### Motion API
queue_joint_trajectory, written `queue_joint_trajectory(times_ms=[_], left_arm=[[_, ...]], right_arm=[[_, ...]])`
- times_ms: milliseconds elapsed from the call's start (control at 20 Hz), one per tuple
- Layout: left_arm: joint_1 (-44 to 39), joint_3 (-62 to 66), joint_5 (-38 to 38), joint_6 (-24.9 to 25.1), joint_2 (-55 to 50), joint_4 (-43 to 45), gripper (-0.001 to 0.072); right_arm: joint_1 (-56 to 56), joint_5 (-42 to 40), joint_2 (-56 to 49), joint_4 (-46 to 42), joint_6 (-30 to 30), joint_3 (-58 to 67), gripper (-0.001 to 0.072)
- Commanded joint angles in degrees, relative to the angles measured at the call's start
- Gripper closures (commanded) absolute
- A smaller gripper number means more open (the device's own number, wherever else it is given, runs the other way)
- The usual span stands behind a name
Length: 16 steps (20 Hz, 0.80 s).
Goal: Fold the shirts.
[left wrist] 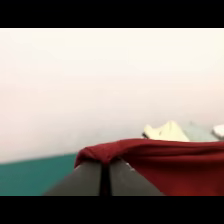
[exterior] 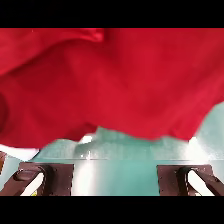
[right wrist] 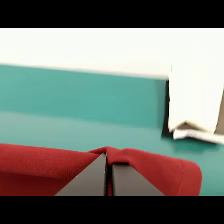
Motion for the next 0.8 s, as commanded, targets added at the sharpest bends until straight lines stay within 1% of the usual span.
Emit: queue_joint_trajectory(times_ms=[0, 150, 300, 400, 500, 550, 650, 750], left_arm=[[0.07, -3.78, -9.68, -1.44, -6.97, 1.75, 0.0679], [0.07, -11.63, -14.45, -1.38, -16.55, 0.81, 0.0678], [0.07, -20.90, -13.00, -0.66, -26.03, 0.52, 0.0678], [0.07, -24.44, -9.49, 1.33, -33.18, 0.55, 0.0678], [0.07, -24.30, -4.81, 2.23, -40.33, 0.50, 0.0679], [0.07, -24.02, -1.33, 3.32, -43.06, 0.50, 0.0679], [0.07, -23.06, 4.87, 3.54, -46.82, 0.50, 0.0679], [0.07, -22.38, 9.31, 3.56, -48.30, 0.52, 0.0679]], right_arm=[[4.33, 3.91, -7.34, -1.77, 2.69, -1.70, 0.0699], [9.88, 4.81, -15.52, -2.23, 2.93, -10.82, 0.0699], [11.87, 5.09, -25.46, -2.21, 2.93, -18.29, 0.0699], [11.82, 3.21, -33.03, -2.21, 2.89, -20.65, 0.0699], [11.34, -0.02, -39.80, -1.97, 2.78, -19.69, 0.0699], [11.26, -1.38, -42.80, -1.84, 2.32, -17.97, 0.0699], [10.71, -3.32, -48.15, -1.55, 2.32, -12.59, 0.0699], [10.36, -3.74, -51.91, -1.64, 2.32, -6.21, 0.0699]])
